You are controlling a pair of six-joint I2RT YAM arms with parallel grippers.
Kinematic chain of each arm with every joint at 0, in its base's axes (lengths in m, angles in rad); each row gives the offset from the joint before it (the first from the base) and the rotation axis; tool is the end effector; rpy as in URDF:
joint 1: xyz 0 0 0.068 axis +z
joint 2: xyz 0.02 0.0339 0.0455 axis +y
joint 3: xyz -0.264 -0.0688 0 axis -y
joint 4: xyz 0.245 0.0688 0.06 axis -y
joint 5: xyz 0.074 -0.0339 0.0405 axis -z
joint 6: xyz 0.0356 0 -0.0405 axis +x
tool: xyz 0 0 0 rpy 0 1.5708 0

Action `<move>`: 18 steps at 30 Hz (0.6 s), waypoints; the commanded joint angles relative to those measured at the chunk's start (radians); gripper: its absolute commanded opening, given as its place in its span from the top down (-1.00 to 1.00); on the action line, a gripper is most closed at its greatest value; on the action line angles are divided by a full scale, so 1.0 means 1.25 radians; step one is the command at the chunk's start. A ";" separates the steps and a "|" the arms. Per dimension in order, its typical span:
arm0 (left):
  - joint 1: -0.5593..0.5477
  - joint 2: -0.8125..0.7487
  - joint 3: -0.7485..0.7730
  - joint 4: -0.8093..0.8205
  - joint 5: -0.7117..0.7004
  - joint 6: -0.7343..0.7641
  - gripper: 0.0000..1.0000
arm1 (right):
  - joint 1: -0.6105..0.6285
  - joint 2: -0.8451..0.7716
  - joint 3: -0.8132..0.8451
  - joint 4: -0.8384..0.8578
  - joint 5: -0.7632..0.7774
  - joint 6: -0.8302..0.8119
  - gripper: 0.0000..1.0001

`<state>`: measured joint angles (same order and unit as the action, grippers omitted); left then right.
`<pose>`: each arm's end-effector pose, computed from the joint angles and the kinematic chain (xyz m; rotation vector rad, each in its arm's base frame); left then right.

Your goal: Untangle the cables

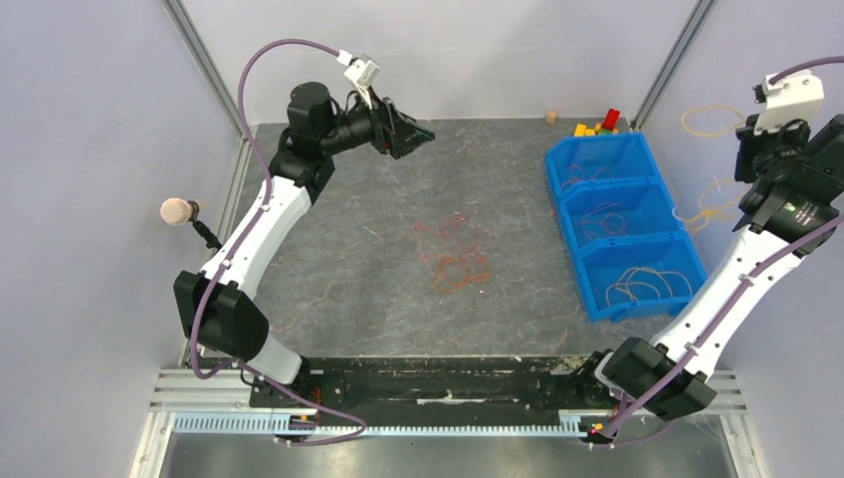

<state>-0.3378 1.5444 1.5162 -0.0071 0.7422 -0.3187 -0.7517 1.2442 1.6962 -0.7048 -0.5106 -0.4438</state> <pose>0.3315 -0.1419 0.4269 0.6169 1.5958 -1.0884 0.1808 -0.1452 0.4982 -0.0822 1.8058 -0.3901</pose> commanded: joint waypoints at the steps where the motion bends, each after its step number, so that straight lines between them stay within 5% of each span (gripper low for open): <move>1: 0.003 -0.007 0.015 0.010 -0.001 0.033 -0.63 | 0.000 -0.006 -0.042 -0.024 -0.023 0.014 1.00; 18: 0.004 -0.006 0.017 -0.020 0.001 0.044 -0.63 | -0.001 -0.089 -0.428 -0.041 0.014 -0.197 1.00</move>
<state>-0.3378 1.5448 1.5169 -0.0299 0.7418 -0.3042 -0.7521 1.1584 1.2690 -0.7628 -0.4706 -0.5896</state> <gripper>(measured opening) 0.815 0.009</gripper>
